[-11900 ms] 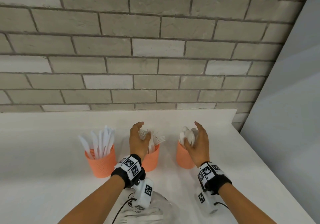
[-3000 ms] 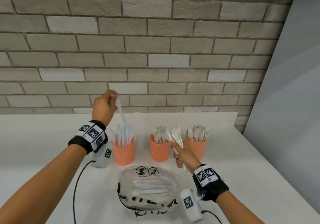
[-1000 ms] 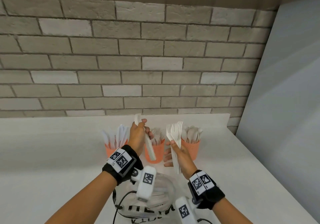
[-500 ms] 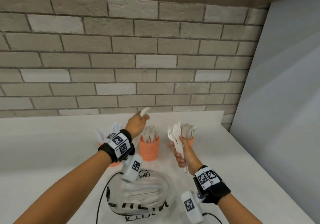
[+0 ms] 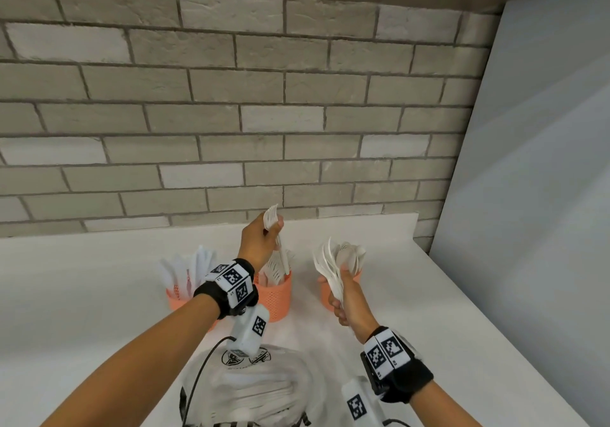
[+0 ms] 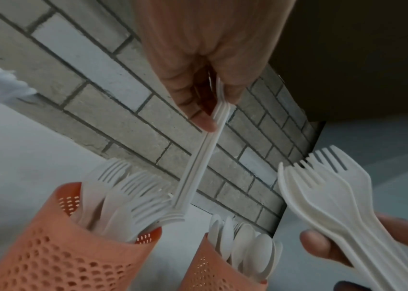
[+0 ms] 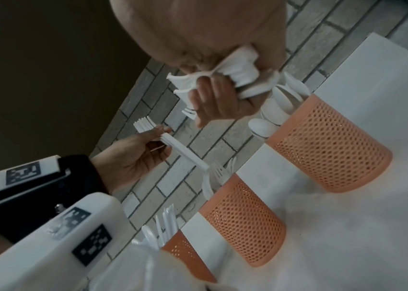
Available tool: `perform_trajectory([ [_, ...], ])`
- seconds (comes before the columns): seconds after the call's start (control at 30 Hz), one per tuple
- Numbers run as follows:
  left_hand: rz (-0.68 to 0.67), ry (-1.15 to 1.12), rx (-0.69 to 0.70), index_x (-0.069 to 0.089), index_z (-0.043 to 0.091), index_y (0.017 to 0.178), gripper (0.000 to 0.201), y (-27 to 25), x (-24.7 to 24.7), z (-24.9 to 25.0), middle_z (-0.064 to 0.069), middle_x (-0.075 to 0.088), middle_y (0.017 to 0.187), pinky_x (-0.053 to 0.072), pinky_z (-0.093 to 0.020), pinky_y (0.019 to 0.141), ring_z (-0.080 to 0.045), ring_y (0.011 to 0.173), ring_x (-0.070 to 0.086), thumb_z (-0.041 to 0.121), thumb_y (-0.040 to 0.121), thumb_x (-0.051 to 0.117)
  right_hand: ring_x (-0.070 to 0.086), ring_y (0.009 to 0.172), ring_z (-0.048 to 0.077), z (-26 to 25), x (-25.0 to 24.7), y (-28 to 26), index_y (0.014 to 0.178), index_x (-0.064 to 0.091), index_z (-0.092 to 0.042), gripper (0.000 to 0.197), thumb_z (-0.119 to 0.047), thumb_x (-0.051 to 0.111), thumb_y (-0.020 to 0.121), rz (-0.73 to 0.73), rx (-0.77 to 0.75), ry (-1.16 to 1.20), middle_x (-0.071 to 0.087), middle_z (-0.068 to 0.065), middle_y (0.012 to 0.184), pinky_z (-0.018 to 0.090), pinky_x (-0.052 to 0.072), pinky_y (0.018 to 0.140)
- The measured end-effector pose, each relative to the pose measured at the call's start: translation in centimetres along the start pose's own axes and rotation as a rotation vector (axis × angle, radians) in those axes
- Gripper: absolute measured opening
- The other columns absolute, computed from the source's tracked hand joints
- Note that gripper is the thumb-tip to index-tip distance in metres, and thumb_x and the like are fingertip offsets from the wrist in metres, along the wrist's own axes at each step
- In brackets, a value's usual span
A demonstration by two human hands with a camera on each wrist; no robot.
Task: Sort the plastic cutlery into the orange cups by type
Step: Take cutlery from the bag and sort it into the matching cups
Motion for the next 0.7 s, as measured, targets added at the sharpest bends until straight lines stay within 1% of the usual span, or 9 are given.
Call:
perform_trajectory([
  [0.07,0.019,-0.018,0.027,0.058,0.009,0.106,0.019,0.3,0.6,0.0,-0.004,0.057,0.087,0.046,-0.007,0.047,-0.017,0.067,0.054,0.022,0.096,0.049,0.025,0.031,0.0,0.1,0.0,0.3,0.087,0.064,-0.024,0.056,-0.052,0.018,0.097,0.004,-0.019,-0.024,0.035,-0.011,0.041,0.013,0.018,0.034],
  [0.17,0.036,-0.053,0.06,0.056,0.015,0.1,0.012,0.5,1.3,-0.1,-0.001,0.057,0.084,0.047,-0.01,0.051,-0.018,0.069,0.054,0.022,0.096,0.047,0.025,0.031,0.0,0.3,-0.3,0.7,0.084,0.064,-0.024,0.053,-0.051,0.021,0.098,0.018,-0.037,-0.017,0.034,-0.009,0.044,0.013,0.019,0.034],
  [0.23,-0.002,-0.037,0.067,0.059,0.01,0.104,0.019,0.4,1.8,-0.4,-0.003,0.059,0.088,0.052,-0.023,0.062,-0.018,0.072,0.054,0.023,0.096,0.048,0.026,0.032,0.001,0.4,-0.4,0.9,0.084,0.063,-0.023,0.052,-0.051,0.021,0.098,0.017,-0.045,-0.022,0.035,-0.007,0.047,0.014,0.02,0.035],
  [0.3,-0.034,0.04,0.077,0.059,0.006,0.107,0.024,0.5,2.0,-1.0,-0.007,0.062,0.092,0.05,-0.035,0.07,-0.019,0.076,0.054,0.024,0.096,0.048,0.027,0.035,0.001,0.5,-0.5,1.1,0.086,0.062,-0.022,0.05,-0.049,0.023,0.098,0.014,-0.063,-0.039,0.035,-0.005,0.052,0.014,0.021,0.037],
  [0.4,-0.046,0.182,0.09,0.059,0.007,0.108,0.021,0.7,1.7,-2.0,-0.005,0.063,0.095,0.041,-0.027,0.074,-0.018,0.08,0.054,0.021,0.095,0.049,0.032,0.038,0.004,0.7,-0.3,1.5,0.091,0.062,-0.016,0.044,-0.044,0.029,0.099,-0.009,-0.093,-0.052,0.037,-0.003,0.055,0.016,0.026,0.037],
  [0.5,-0.038,0.239,0.059,0.054,0.011,0.116,0.023,0.8,1.0,-2.9,-0.003,0.062,0.096,0.045,-0.029,0.077,-0.022,0.078,0.055,0.016,0.093,0.052,0.039,0.04,0.009,1.0,0.2,1.9,0.09,0.06,-0.013,0.038,-0.039,0.034,0.099,-0.05,-0.087,-0.021,0.038,0.0,0.057,0.019,0.034,0.04],
  [0.6,-0.071,0.32,0.066,0.046,0.015,0.12,0.028,0.5,1.2,-3.4,-0.006,0.059,0.076,0.041,-0.028,0.067,-0.019,0.059,0.049,0.013,0.092,0.053,0.04,0.041,0.011,0.8,0.9,1.9,0.086,0.055,-0.012,0.032,-0.033,0.036,0.1,-0.104,-0.088,-0.023,0.043,0.002,0.059,0.02,0.036,0.041],
  [0.63,-0.093,0.36,0.078,0.043,0.016,0.121,0.03,0.3,1.4,-3.6,-0.009,0.059,0.076,0.039,-0.027,0.065,-0.017,0.058,0.047,0.013,0.092,0.052,0.041,0.042,0.011,0.8,1.1,1.9,0.085,0.054,-0.012,0.03,-0.032,0.037,0.1,-0.121,-0.089,-0.028,0.045,0.002,0.06,0.019,0.036,0.041],
  [0.7,-0.134,0.431,0.116,0.04,0.018,0.126,0.034,-0.2,2.0,-3.7,-0.016,0.063,0.1,0.039,-0.027,0.07,-0.022,0.072,0.054,0.012,0.093,0.049,0.042,0.044,0.01,0.7,1.4,1.9,0.085,0.054,-0.012,0.029,-0.031,0.038,0.099,-0.15,-0.087,-0.034,0.049,0.003,0.061,0.019,0.037,0.041],
])
Point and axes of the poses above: each hand's wrist, its own y-axis towards the middle knuckle, its own x-axis out of the palm, z = x × y, the point moved 5 cm from there along y, towards the middle knuckle
